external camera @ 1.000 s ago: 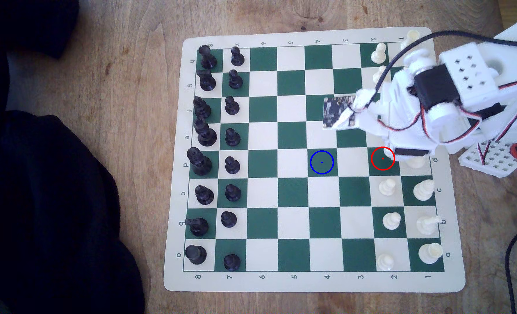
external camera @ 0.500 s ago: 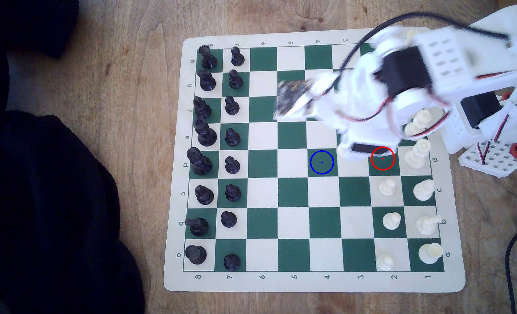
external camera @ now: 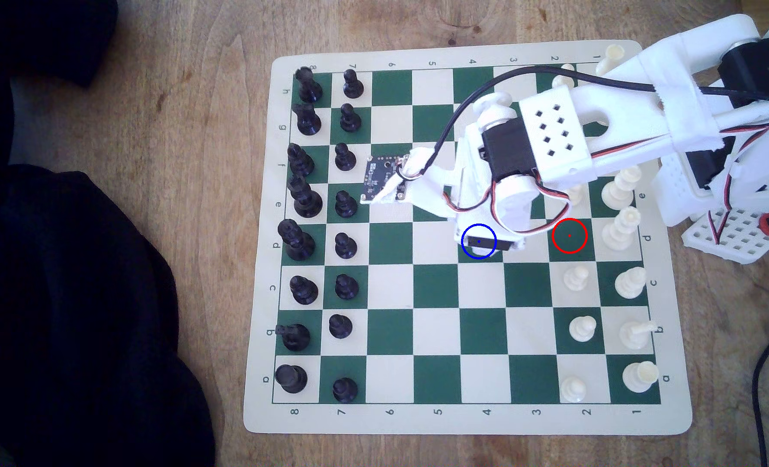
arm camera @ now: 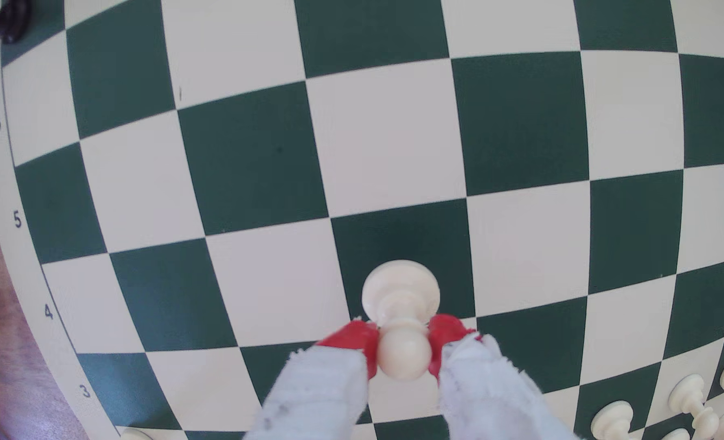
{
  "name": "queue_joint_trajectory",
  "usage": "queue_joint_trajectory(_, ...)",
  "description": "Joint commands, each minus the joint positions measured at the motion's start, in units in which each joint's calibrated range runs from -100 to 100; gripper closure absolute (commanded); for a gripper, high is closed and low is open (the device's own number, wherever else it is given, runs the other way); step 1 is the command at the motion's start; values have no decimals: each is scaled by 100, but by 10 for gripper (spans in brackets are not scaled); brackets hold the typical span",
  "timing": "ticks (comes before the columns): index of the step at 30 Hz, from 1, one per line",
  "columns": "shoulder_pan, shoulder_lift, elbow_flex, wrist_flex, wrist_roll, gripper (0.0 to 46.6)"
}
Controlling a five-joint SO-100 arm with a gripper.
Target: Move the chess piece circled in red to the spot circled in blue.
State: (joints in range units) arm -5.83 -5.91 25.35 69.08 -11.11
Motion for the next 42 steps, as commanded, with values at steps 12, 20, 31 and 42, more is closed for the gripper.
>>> queue_joint_trajectory(12, 117, 412, 4, -397, 44, 440)
queue_joint_trajectory(20, 148, 506, 103, -414, 59, 434)
queue_joint_trajectory(31, 219, 345, 312, -414, 63, 227)
queue_joint_trajectory(42, 414, -818, 1010, -78, 127, 141)
